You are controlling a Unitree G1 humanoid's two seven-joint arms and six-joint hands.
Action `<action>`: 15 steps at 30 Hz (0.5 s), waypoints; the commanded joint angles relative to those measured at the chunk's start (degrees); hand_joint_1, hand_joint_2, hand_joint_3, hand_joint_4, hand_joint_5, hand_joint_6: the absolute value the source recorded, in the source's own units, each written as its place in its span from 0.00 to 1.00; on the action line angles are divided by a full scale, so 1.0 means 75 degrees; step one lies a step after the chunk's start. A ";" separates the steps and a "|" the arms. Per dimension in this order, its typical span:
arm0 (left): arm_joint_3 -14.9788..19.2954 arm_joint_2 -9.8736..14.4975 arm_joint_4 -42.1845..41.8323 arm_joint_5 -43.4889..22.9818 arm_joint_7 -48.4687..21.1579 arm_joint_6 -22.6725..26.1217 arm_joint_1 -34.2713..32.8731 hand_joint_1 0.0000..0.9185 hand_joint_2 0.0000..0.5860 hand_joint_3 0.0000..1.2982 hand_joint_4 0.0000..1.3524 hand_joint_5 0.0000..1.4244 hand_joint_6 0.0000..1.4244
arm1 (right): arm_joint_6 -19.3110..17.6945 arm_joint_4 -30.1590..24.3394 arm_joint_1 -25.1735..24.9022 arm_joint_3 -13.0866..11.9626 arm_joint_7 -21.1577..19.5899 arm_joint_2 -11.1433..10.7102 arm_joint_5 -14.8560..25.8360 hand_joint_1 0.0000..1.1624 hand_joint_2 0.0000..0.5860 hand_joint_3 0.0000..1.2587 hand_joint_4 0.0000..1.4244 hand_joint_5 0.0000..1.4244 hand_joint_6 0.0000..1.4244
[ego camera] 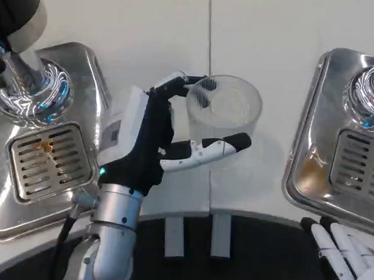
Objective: Grasp the cup under the faucet to collect the drink, then remove the cup.
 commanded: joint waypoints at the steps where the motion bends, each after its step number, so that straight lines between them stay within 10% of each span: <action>1: 0.0112 0.0016 -0.0343 -0.0197 -0.0116 -0.0249 0.0114 0.65 0.00 0.88 0.76 0.96 1.00 | 0.0045 0.0124 -0.0128 -0.0015 0.0056 -0.0086 -0.0091 0.19 0.74 0.04 0.00 0.06 0.15; 15: 0.0272 0.0130 -0.0693 -0.0345 -0.0414 -0.0348 0.0468 0.66 0.00 0.88 0.75 0.96 1.00 | 0.0229 0.0327 -0.0577 -0.0065 0.0079 -0.0275 -0.0135 0.20 0.77 0.04 0.00 0.04 0.14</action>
